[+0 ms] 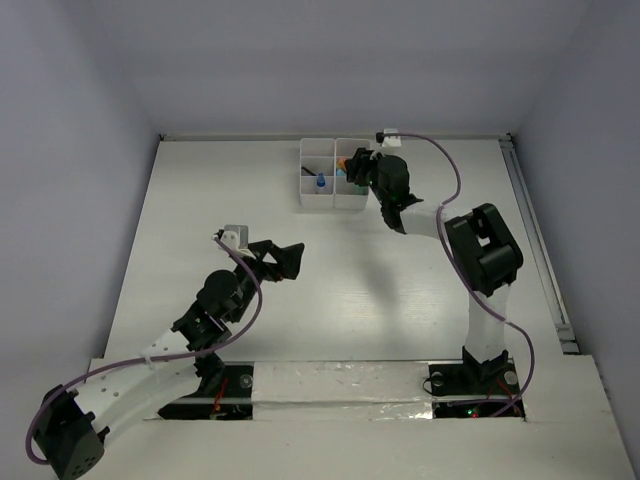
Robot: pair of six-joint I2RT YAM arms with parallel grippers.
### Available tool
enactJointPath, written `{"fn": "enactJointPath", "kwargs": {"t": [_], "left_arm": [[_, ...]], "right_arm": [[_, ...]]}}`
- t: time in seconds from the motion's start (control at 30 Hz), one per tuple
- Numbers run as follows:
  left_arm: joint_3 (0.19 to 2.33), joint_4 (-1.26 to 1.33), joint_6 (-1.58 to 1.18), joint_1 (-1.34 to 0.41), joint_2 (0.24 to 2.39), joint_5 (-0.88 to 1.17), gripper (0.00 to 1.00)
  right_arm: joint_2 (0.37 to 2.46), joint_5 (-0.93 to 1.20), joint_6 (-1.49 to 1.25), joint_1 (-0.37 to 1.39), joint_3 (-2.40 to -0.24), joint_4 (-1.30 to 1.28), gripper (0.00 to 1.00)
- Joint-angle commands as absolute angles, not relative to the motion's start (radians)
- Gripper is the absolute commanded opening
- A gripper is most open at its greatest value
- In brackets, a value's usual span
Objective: Sort the stationery into containers
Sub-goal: Place the pen in the storage box, then pick up the pen from the center of the board.
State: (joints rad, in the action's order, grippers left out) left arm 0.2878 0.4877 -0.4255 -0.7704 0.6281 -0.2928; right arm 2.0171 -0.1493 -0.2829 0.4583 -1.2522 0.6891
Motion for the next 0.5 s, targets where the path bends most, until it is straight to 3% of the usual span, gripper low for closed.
{"fn": "enactJointPath", "kwargs": {"t": [0.0,0.17,0.23,0.27,0.37,0.47], "left_arm": [[0.287,0.529,-0.413,-0.769,0.627,-0.310,0.94],[0.285,0.525,-0.423,-0.769,0.614,-0.322,0.94],[0.288,0.528,-0.442,-0.769,0.606,-0.324,0.95],[0.291,0.525,-0.451,-0.769,0.597,-0.322,0.95],[0.308,0.517,-0.472,-0.769,0.588,-0.305,0.95],[0.340,0.474,-0.501,-0.769,0.588,-0.295,0.96]], "right_arm": [[1.973,-0.158,-0.258,0.456,-1.229,0.756,0.59],[1.890,-0.128,-0.261,0.456,-1.184,0.744,0.57],[1.847,-0.089,-0.291,0.456,-1.149,0.707,0.44],[1.803,-0.039,-0.302,0.456,-1.137,0.695,0.31],[1.729,0.058,-0.330,0.495,-1.091,0.621,0.13],[1.706,0.130,-0.337,0.572,-1.078,0.522,0.13]]}}
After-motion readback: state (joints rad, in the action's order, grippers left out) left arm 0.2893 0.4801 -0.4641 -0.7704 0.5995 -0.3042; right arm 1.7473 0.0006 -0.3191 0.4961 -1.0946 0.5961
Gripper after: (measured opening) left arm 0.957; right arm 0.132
